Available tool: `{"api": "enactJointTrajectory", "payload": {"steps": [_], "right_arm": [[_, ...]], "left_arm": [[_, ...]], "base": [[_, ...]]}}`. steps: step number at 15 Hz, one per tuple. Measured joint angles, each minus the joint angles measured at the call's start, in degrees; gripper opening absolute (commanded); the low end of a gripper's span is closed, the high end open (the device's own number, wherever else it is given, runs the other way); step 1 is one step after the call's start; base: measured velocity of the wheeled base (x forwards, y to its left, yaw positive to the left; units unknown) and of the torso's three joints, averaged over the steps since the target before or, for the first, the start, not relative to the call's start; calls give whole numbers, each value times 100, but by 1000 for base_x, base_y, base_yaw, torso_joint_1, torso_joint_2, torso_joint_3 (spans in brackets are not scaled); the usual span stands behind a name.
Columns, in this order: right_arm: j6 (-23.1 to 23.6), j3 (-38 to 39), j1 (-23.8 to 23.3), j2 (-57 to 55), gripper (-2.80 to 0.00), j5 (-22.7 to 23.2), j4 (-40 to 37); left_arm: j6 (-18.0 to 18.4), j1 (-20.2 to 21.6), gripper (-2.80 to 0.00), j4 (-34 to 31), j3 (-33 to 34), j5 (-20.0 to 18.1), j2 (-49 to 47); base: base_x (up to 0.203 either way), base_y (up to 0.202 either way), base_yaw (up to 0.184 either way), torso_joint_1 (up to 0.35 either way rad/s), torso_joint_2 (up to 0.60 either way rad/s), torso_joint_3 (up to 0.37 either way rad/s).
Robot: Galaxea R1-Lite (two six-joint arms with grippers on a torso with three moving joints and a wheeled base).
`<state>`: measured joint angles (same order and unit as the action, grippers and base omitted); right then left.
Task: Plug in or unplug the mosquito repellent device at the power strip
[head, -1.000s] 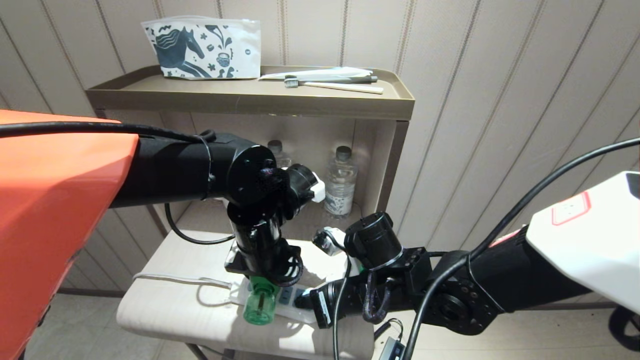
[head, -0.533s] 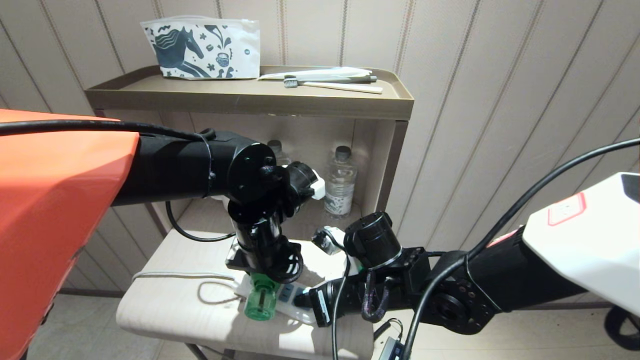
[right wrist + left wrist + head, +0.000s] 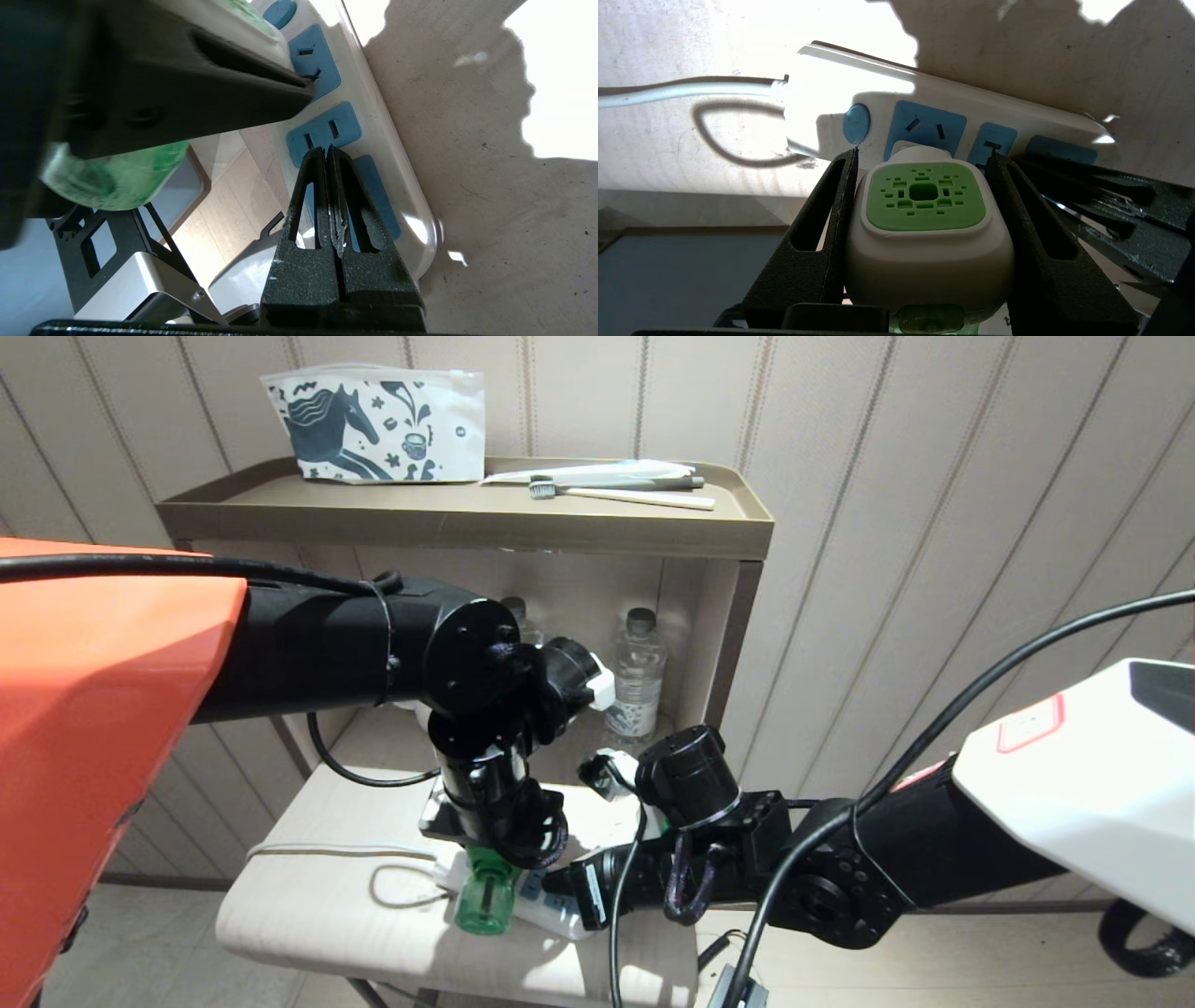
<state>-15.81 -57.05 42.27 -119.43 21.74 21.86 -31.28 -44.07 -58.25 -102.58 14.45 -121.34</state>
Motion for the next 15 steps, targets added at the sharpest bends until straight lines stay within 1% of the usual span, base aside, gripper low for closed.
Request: {"api": "enactJointTrajectory", "payload": {"steps": [5, 13, 15], "right_arm": [[0, 41, -2, 5, -280, 7, 35], [0, 87, -2, 5, -280, 1, 109], [0, 105, -2, 22, -280, 1, 118]], "left_arm": [[-2, 7, -280, -32, -12, 159, 97], [0, 13, -280, -68, 5, 144, 378], [-5, 26, -280, -157, 28, 142, 634]], "base": [[0, 0, 0, 0, 0, 0], [0, 0, 0, 0, 0, 0], [0, 0, 0, 0, 0, 0]]}}
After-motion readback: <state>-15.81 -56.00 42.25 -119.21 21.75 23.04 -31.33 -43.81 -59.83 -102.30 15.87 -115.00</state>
